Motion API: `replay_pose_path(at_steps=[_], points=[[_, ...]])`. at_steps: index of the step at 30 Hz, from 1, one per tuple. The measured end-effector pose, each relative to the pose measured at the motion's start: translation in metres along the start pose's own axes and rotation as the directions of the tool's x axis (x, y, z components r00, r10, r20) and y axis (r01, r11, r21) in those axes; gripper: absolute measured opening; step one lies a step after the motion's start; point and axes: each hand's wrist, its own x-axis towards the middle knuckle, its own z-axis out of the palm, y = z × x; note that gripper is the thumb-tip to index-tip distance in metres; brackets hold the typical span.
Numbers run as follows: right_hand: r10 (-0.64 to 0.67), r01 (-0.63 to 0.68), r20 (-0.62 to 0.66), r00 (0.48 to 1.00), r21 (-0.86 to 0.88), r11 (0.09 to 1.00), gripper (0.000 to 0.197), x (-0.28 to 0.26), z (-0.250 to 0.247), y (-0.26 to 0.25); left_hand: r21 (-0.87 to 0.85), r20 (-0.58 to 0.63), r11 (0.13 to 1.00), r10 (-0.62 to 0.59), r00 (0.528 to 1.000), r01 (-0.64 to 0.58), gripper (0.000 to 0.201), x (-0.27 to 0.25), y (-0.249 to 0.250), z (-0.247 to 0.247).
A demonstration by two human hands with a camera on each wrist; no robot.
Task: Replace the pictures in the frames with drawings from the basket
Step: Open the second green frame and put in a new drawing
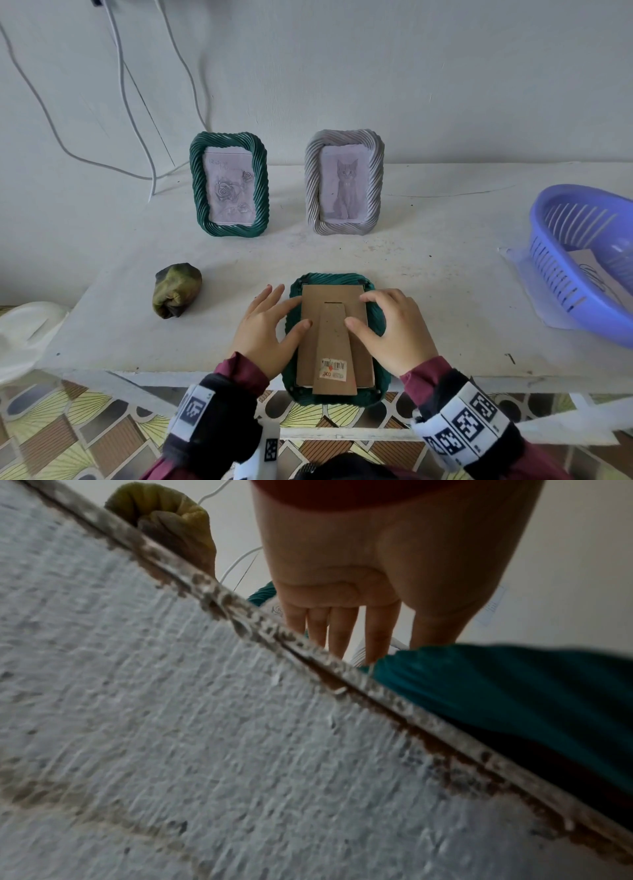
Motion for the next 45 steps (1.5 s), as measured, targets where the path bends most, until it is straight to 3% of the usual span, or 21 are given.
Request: replay_pose_path(at_steps=[3, 6, 11, 14, 18, 21, 36, 41, 45], points=[[-0.029, 0.032, -0.067, 0.997, 0.031, 0.999, 0.026, 0.003, 0.003, 0.006, 0.051, 0.065, 0.997, 0.048, 0.997, -0.052, 0.067, 0.013, -0.002, 0.0], [-0.056, 0.056, -0.086, 0.995, -0.007, 0.998, 0.026, 0.009, 0.003, 0.012, 0.095, 0.122, 0.991, 0.086, 0.989, -0.098, 0.07, 0.022, -0.004, 0.0], [-0.067, 0.058, -0.115, 0.991, -0.081, 0.995, 0.034, 0.016, 0.002, 0.018, 0.171, 0.173, 0.984, 0.017, 0.985, -0.047, 0.082, 0.03, -0.004, -0.005], [-0.038, 0.02, -0.134, 0.99, -0.139, 0.99, 0.041, 0.021, 0.004, 0.021, 0.104, 0.144, 0.994, -0.031, 0.989, 0.016, 0.08, 0.033, -0.004, -0.008], [0.005, -0.029, -0.157, 0.988, -0.154, 0.988, 0.043, 0.024, 0.007, 0.022, -0.027, 0.025, 0.998, -0.059, 0.998, 0.06, 0.056, 0.036, -0.006, -0.001], [0.011, -0.034, -0.153, 0.988, -0.147, 0.988, 0.044, 0.025, 0.009, 0.022, -0.032, -0.009, 0.998, -0.054, 0.998, 0.054, 0.05, 0.038, -0.007, 0.002], [0.025, -0.03, -0.152, 0.988, -0.033, 0.999, 0.04, 0.027, 0.019, 0.024, 0.008, 0.064, 0.996, -0.093, 0.994, 0.092, 0.047, 0.037, 0.0, -0.001], [0.007, 0.012, -0.205, 0.979, 0.095, 0.995, 0.037, 0.022, 0.015, 0.026, -0.016, -0.021, 1.0, -0.017, 1.0, 0.016, 0.044, 0.031, 0.0, 0.001], [-0.017, 0.037, -0.265, 0.964, 0.071, 0.997, 0.02, 0.008, 0.005, 0.031, -0.025, -0.091, 0.999, -0.033, 0.995, 0.031, 0.033, 0.015, -0.004, -0.004]])
